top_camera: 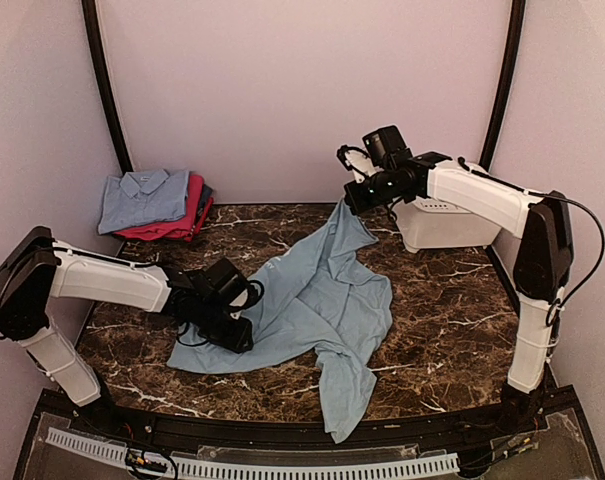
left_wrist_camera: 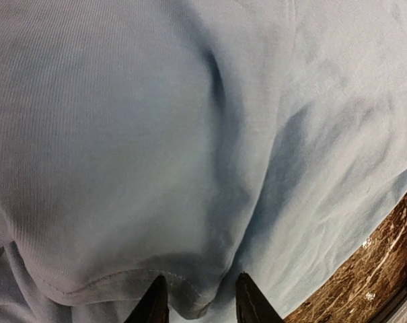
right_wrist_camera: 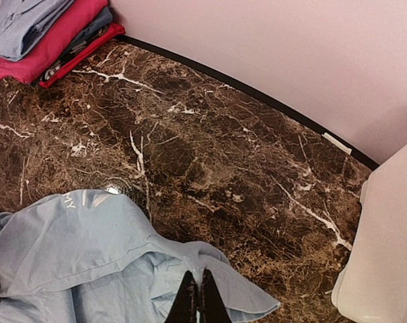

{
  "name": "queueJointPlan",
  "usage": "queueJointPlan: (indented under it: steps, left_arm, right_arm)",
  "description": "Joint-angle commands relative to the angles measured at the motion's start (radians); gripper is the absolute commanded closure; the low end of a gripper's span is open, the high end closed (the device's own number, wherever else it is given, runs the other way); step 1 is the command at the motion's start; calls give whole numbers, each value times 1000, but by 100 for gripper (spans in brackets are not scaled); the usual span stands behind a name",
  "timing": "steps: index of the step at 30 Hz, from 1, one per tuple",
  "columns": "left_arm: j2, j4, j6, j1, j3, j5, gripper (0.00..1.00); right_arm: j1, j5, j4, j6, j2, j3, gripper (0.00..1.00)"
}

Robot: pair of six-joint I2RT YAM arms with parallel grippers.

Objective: Fold and stack the mixed laundry pile
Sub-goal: Pick up the crumpled T-shirt from the center of the board, then flatten out the crumpled T-shirt at the center of the board.

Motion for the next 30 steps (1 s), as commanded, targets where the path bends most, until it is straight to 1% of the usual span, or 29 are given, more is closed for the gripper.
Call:
queueJointPlan:
  steps: [1,2,3,4,5,7,10,12,13,16,19,24,26,27,29,30]
  left_arm:
    - [12,-57,6,-7,34,-93,71]
    - [9,-66,6,-7,36,-98,73]
    - [5,-71,6,-7,40,-105,79]
    - [-7,-81,8,-7,42,-116,83]
    - [-15,-95,11,-7,48,-122,90]
    - [-71,-121,14,-6,62,-156,99]
    - [-133,-159,15,14,107,-252,100]
    - [-165,-181,16,61,143,-295,100]
    - [-177,-185,26,102,156,-304,100]
    - [-170,-162,61,182,224,-350,100]
    - [-109,-102,112,264,296,-373,100]
    - [39,-43,150,368,481,-531,100]
    - [90,18,174,395,522,-573,100]
    - [122,86,209,403,533,-584,100]
    - [176,182,279,419,575,-563,100]
    - [229,211,302,426,626,-560,100]
  right_arm:
    - [3,-10,14,9,-52,-20,100]
    - [3,-10,14,9,-56,-25,100]
    - [3,-9,13,9,-59,-29,100]
    - [2,-7,13,7,-65,-35,100]
    - [2,-1,12,5,-71,-42,100]
    - [3,21,13,-3,-83,-56,100]
    - [1,81,11,-7,-94,-70,100]
    - [0,137,21,-37,-95,-70,100]
    - [-1,164,29,-44,-93,-66,100]
    - [-9,218,52,-67,-68,-23,100]
    - [-10,289,96,-120,-15,51,100]
    - [-12,450,151,-227,152,243,100]
    - [-10,493,177,-274,224,320,100]
    - [-11,513,192,-294,256,352,100]
    - [-10,556,230,-342,318,404,100]
    - [-10,573,244,-368,348,430,100]
